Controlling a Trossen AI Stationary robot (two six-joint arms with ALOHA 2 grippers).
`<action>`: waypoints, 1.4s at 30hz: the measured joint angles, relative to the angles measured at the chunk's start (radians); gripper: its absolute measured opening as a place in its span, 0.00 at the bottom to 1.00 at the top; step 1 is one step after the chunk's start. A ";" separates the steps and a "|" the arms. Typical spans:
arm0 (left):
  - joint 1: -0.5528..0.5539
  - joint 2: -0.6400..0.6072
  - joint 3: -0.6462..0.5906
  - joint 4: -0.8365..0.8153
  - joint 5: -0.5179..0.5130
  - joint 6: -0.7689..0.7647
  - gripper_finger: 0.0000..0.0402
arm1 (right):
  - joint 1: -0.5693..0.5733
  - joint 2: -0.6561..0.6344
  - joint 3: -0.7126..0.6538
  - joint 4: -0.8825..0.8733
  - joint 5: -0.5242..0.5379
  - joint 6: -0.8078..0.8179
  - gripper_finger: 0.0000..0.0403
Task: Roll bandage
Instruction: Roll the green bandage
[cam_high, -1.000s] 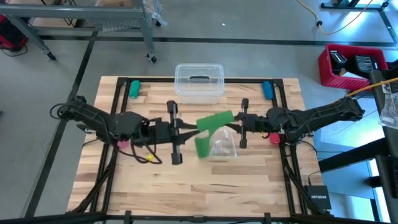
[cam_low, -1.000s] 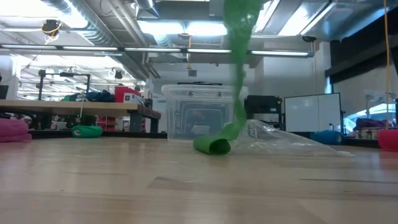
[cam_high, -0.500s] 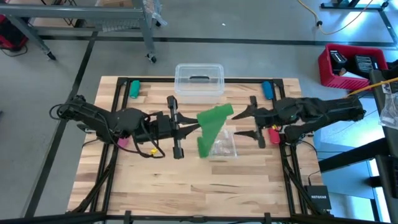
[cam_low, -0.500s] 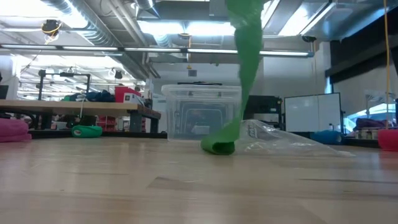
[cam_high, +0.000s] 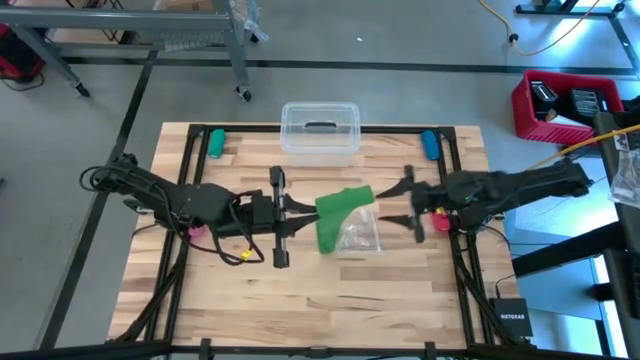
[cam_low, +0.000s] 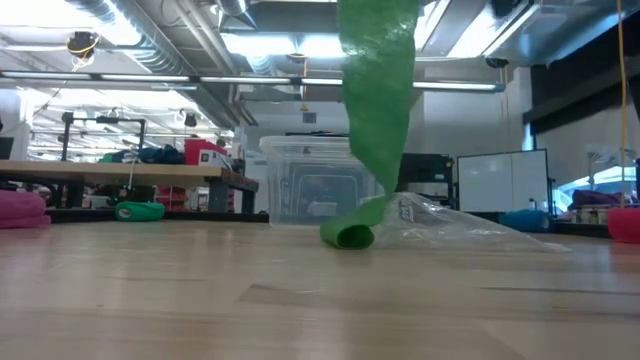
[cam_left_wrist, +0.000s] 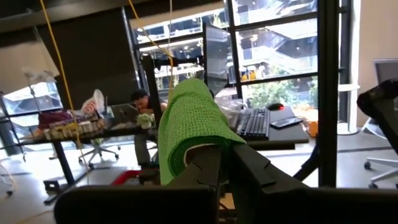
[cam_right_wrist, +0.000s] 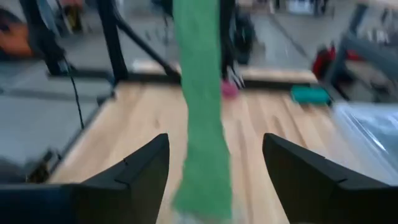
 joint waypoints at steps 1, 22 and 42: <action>0.000 0.000 0.000 -0.009 0.000 -0.004 0.03 | -0.001 0.007 -0.044 0.096 -0.005 -0.008 0.64; -0.007 0.000 0.000 -0.011 0.034 -0.036 0.03 | 0.000 0.181 -0.055 0.266 -0.091 -0.094 0.64; -0.007 0.000 0.000 0.006 0.035 0.029 0.03 | 0.000 0.450 -0.055 0.489 -0.062 -0.161 0.62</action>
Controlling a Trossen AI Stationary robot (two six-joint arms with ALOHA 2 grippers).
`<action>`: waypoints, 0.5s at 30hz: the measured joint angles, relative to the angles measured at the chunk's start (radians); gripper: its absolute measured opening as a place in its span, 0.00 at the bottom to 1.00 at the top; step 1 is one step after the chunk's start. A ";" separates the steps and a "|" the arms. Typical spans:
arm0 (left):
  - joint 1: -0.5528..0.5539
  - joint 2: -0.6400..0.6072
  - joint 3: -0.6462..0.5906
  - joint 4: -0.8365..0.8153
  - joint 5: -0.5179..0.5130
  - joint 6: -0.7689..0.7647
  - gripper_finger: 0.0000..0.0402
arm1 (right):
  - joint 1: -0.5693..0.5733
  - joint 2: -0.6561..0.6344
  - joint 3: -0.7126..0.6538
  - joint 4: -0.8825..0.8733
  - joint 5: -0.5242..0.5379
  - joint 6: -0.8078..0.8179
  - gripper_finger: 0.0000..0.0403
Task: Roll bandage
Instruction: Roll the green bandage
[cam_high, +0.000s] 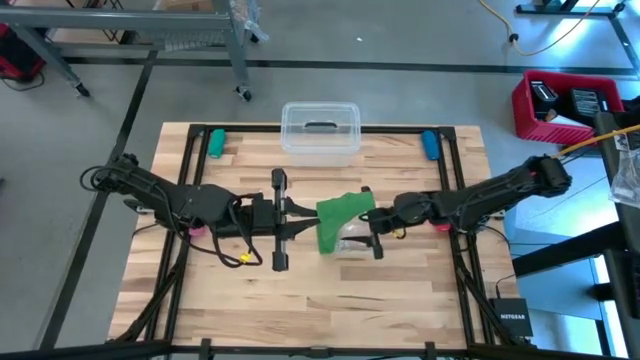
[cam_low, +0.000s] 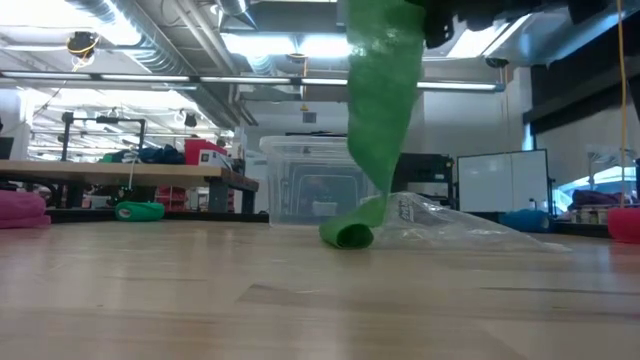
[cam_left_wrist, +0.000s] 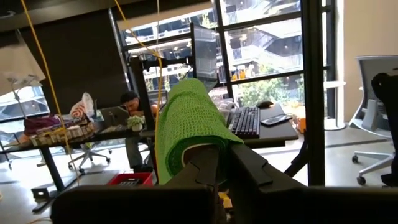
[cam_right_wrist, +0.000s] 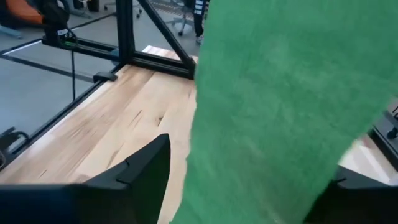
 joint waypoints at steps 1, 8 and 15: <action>0.000 0.000 0.000 0.000 0.000 0.001 0.03 | 0.000 0.012 0.000 0.016 0.000 -0.002 0.61; -0.014 -0.003 0.000 -0.004 0.000 0.002 0.03 | 0.000 0.021 0.000 0.026 0.000 -0.007 0.32; -0.019 -0.053 0.001 0.000 -0.017 0.021 0.03 | 0.032 -0.010 0.000 0.003 0.037 -0.009 0.04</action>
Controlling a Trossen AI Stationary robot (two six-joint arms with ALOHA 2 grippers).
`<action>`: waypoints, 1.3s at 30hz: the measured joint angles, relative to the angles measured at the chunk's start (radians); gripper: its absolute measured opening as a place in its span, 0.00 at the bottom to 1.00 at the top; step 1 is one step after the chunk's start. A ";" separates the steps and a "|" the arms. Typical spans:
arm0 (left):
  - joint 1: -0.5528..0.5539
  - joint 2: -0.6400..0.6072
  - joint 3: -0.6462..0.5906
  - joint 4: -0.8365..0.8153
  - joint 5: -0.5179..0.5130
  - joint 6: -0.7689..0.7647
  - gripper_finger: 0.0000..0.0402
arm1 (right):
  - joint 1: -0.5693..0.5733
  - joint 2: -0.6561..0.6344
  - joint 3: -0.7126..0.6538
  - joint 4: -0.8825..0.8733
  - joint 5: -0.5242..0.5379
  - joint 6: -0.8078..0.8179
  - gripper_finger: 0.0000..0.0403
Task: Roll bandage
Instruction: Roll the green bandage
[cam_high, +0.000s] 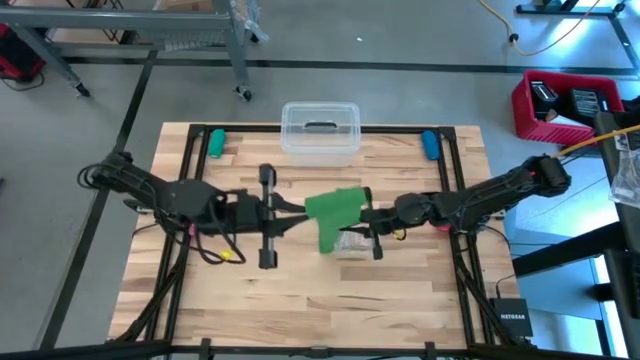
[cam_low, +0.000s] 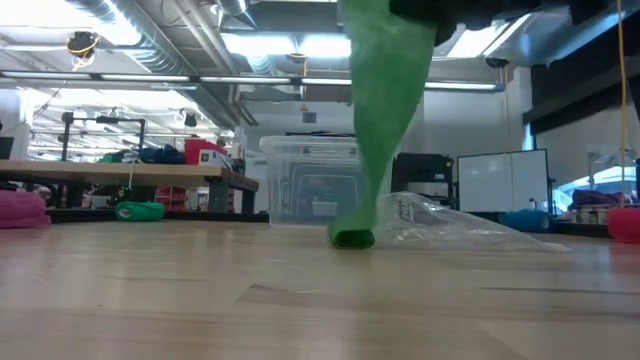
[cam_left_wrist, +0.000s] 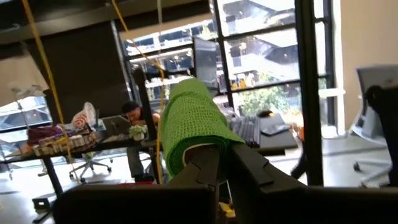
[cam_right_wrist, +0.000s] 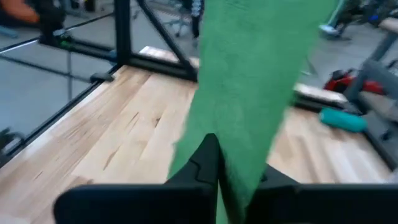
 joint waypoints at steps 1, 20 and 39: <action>0.000 -0.006 0.000 -0.002 -0.003 0.001 0.03 | 0.017 -0.013 0.000 0.004 0.021 -0.001 0.04; 0.033 -0.035 0.000 -0.002 -0.190 0.295 0.03 | 0.512 -0.065 0.181 -0.227 0.424 0.065 0.01; 0.068 0.198 -0.002 -0.110 -0.334 0.445 0.03 | 0.726 -0.059 0.256 -0.158 0.497 0.141 0.00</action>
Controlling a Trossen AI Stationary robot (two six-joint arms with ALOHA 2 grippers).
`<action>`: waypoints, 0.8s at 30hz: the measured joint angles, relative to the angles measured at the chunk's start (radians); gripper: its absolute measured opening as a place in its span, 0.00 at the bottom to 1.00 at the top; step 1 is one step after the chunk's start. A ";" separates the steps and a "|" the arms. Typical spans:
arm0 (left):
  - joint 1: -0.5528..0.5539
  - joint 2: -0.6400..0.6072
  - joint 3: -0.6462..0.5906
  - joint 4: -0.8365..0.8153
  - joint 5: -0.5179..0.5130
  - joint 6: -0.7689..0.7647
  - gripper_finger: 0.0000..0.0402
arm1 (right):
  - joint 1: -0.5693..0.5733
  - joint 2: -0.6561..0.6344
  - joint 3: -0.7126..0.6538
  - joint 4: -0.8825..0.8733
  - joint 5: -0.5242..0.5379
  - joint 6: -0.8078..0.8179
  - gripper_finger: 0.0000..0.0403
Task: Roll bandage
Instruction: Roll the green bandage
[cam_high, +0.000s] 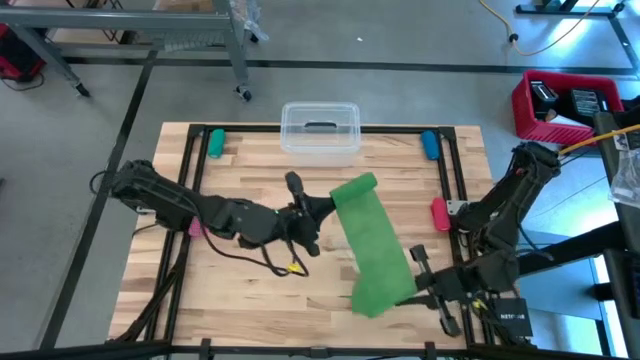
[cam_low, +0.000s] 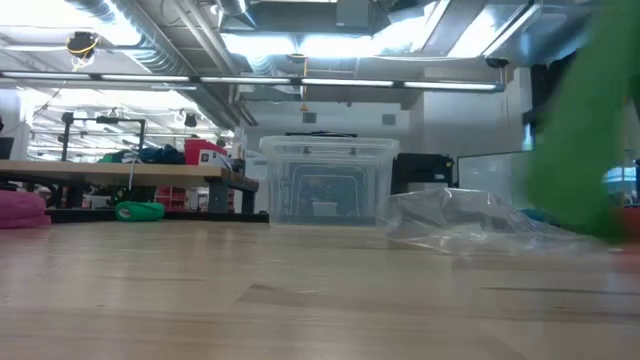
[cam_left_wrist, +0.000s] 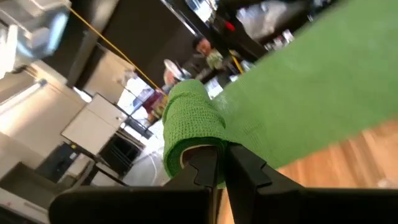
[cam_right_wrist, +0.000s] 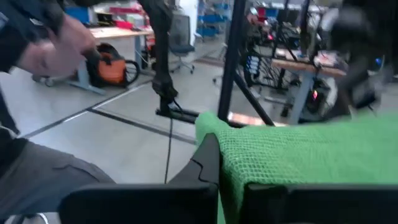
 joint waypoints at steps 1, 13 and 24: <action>0.001 0.010 0.000 -0.010 0.000 -0.014 0.03 | 0.008 0.003 0.019 -0.001 0.001 -0.018 0.00; -0.024 0.130 0.000 -0.027 0.000 -0.078 0.03 | 0.029 0.091 0.330 -0.008 0.077 -0.331 0.01; -0.101 0.199 0.000 -0.035 0.013 -0.154 0.03 | -0.063 0.091 0.531 -0.017 0.184 -0.506 0.01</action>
